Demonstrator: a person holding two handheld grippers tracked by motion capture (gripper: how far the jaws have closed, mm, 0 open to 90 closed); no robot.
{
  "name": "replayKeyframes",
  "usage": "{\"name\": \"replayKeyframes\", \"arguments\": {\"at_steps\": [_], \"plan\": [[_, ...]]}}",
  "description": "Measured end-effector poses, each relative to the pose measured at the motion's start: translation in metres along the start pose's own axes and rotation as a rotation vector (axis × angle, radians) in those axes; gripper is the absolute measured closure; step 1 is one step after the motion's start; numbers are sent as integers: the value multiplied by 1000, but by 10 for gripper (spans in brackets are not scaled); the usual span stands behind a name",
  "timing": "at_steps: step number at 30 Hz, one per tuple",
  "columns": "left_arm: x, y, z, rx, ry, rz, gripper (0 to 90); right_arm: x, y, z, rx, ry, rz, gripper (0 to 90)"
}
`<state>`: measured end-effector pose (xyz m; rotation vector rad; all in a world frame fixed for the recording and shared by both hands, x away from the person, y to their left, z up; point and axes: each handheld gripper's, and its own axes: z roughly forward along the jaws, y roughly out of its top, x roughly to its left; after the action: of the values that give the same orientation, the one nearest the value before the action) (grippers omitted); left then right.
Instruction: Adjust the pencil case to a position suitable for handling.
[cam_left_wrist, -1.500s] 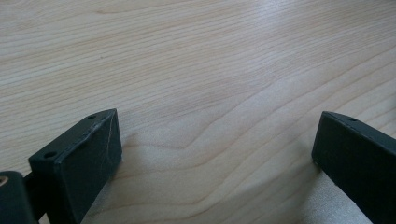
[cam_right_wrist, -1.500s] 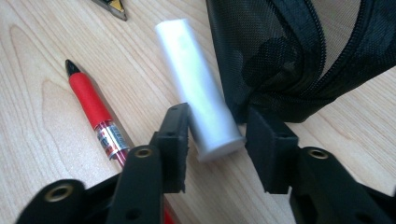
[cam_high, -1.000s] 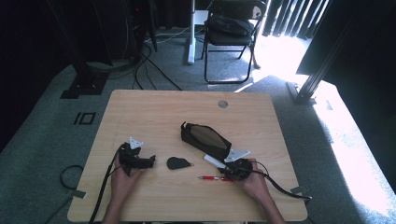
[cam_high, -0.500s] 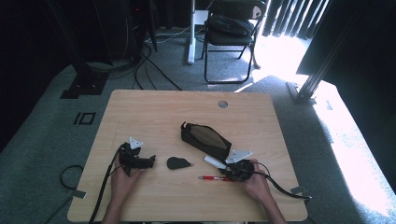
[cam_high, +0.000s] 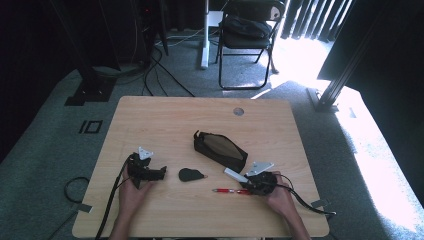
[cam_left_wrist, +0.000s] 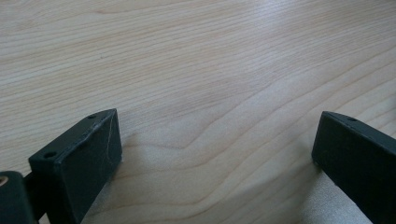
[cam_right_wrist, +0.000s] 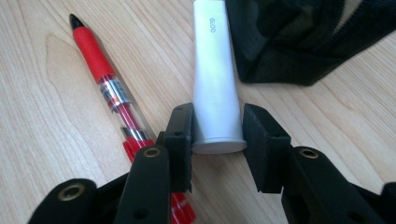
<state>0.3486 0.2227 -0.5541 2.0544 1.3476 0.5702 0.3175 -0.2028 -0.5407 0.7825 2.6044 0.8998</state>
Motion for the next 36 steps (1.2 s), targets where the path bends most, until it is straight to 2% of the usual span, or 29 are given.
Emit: {"name": "replayKeyframes", "arguments": {"at_steps": [4, 7, 10, 14, 18, 26, 29, 36], "plan": [[0, 0, 0, 0, 0, 0, 19, 0, 2, 1, -20, 9, 18, 561], [0, 0, 0, 0, 0, 0, 19, 2, 8, 4, -33, 6, 13, 550], [0, 0, 0, 0, 0, 0, 19, 2, 14, 9, -41, 10, 17, 572], [0, 0, 0, 0, 0, 0, 19, 2, 17, 15, -22, 11, 23, 615], [0, 0, 0, 0, 0, 0, 19, 0, 17, 17, -21, 36, 47, 661], [0, 0, 0, 0, 0, 0, 19, 1, 17, 15, -8, 32, 34, 673], [0, 0, 0, 0, 0, 0, 19, 3, 16, 14, -13, 14, 21, 673], [0, 0, 0, 0, 0, 0, 19, 5, 16, 8, -40, 22, 21, 674]]}}
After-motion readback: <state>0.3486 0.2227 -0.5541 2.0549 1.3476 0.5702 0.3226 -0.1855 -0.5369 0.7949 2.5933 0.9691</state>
